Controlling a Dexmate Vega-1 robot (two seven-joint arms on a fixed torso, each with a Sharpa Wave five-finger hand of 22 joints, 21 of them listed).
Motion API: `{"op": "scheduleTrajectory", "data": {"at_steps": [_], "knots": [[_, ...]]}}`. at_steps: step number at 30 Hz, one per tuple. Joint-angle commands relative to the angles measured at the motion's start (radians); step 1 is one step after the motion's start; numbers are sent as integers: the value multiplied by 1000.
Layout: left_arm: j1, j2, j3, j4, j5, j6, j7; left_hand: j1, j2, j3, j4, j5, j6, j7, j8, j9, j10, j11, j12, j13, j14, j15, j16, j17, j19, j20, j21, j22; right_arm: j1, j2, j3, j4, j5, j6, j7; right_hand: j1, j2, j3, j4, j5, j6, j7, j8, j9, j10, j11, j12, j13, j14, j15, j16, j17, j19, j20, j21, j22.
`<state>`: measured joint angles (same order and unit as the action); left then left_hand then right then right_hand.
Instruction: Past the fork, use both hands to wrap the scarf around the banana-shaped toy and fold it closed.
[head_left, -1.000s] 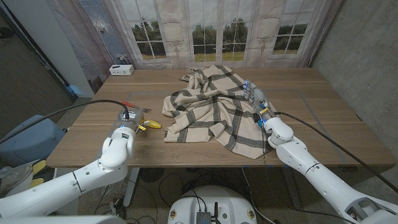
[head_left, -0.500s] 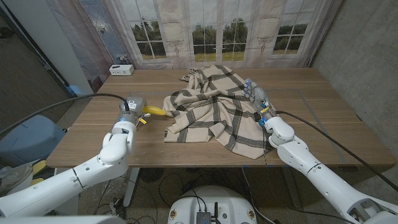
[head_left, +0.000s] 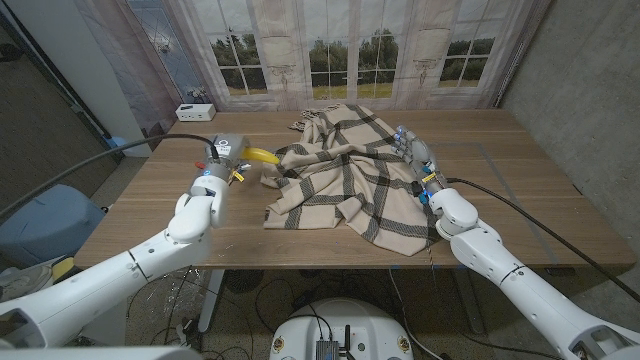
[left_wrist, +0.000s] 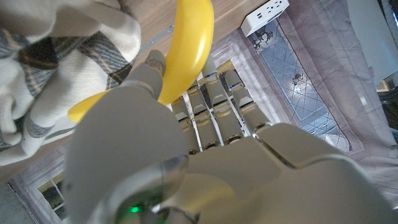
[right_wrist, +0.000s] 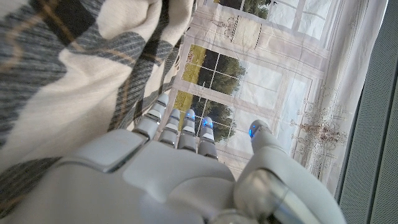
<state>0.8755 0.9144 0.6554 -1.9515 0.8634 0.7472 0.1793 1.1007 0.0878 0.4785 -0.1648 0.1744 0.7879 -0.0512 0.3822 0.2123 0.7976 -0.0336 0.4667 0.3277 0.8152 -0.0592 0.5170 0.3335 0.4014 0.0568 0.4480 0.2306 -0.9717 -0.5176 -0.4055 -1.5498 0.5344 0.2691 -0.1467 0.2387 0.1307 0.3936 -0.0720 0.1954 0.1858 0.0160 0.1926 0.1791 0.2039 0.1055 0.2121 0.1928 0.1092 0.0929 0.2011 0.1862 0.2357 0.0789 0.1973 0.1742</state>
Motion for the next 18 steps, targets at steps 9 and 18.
{"op": "scheduleTrajectory", "data": {"at_steps": [9, 18], "knots": [[-158, -107, 53, 107, 68, -169, 11, 92, 98, 22, 26, 7, 135, 2, 4, 2, 97, -106, 15, 17, 46, -168, -5, 5, -3, -1, 17, 1, -43, -46, 16, -65, -8, -5, 3, 13, -2, 4, -12, -6, 8, -2, -1, 4, 11, -1, -3, 4, 14, 2, 2, 3, 6, 5, 4, 3], [-216, -146, 84, 146, 101, -238, 1, 92, 97, 21, 27, 7, 136, 2, 5, 3, 95, -106, 17, 26, 46, -167, -6, 9, -5, -1, 22, 2, -68, -70, 29, -90, 1, -7, 12, 15, -3, 4, -15, -7, 8, -2, -1, 4, 12, -1, -4, 4, 14, 3, 2, 4, 6, 6, 4, 3]]}}
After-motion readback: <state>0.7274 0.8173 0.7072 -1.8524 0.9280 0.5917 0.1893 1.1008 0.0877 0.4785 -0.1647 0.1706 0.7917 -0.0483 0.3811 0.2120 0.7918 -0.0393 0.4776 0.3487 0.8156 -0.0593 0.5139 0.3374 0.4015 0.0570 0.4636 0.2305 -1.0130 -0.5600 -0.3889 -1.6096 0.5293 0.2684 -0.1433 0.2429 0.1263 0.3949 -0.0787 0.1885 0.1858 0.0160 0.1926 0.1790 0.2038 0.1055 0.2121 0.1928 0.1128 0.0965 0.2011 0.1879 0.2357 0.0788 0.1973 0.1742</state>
